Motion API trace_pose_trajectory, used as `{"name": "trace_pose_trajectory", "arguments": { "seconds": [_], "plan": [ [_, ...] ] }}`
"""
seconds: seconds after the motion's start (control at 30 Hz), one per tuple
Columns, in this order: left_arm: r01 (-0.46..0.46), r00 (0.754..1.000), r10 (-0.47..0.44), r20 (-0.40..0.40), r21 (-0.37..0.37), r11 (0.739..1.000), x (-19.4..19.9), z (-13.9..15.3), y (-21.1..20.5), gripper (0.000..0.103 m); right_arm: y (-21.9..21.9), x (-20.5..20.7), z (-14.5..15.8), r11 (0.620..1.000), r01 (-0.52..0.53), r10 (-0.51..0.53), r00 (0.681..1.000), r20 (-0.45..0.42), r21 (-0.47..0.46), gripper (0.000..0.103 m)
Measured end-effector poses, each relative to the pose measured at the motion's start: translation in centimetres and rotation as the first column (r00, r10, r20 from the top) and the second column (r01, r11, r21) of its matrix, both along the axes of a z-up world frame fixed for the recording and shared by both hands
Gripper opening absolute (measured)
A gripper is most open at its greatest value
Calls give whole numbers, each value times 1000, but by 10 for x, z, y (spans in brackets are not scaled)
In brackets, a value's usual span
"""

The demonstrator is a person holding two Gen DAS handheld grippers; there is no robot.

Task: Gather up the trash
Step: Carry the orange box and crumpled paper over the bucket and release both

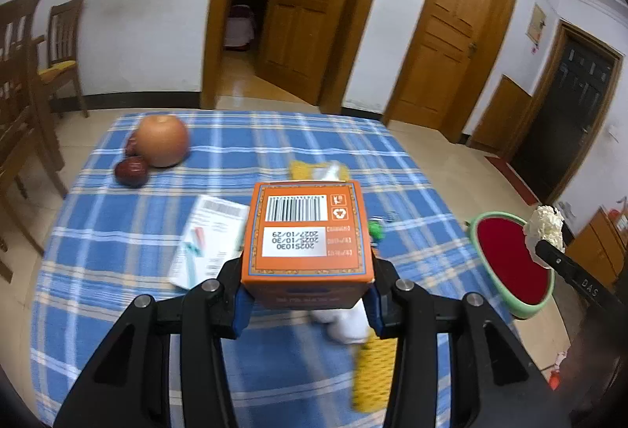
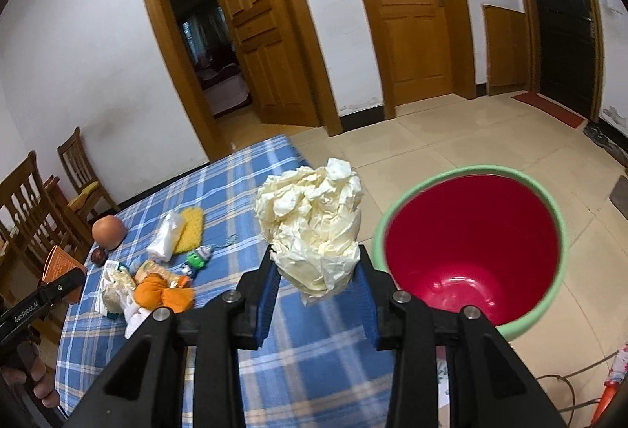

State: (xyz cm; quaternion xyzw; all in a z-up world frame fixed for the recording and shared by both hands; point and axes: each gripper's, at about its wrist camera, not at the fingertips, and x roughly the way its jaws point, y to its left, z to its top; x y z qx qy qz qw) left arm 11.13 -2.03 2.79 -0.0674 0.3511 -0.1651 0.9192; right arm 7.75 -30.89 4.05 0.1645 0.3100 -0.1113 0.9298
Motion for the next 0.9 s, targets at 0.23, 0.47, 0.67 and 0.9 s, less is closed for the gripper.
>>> {"name": "trace_pose_trajectory", "arguments": {
  "seconds": [0.23, 0.47, 0.67, 0.9],
  "plan": [
    [84, 996, -84, -3, 7, 996, -2, 4, -49, 46, -29, -18, -1, 998, 62, -62, 998, 4, 4, 39],
    [182, 983, -182, -22, 25, 983, -3, 2, -103, 46, -59, -31, -11, 994, 111, -111, 994, -13, 25, 39],
    [264, 964, -262, -45, 33, 964, -2, -3, -146, 46, -82, -38, -23, 987, 155, -153, 988, -36, 33, 39],
    [340, 939, -337, -67, 46, 939, 2, -12, -197, 46, -105, -40, -39, 981, 187, -183, 980, -76, 50, 40]
  ]
}}
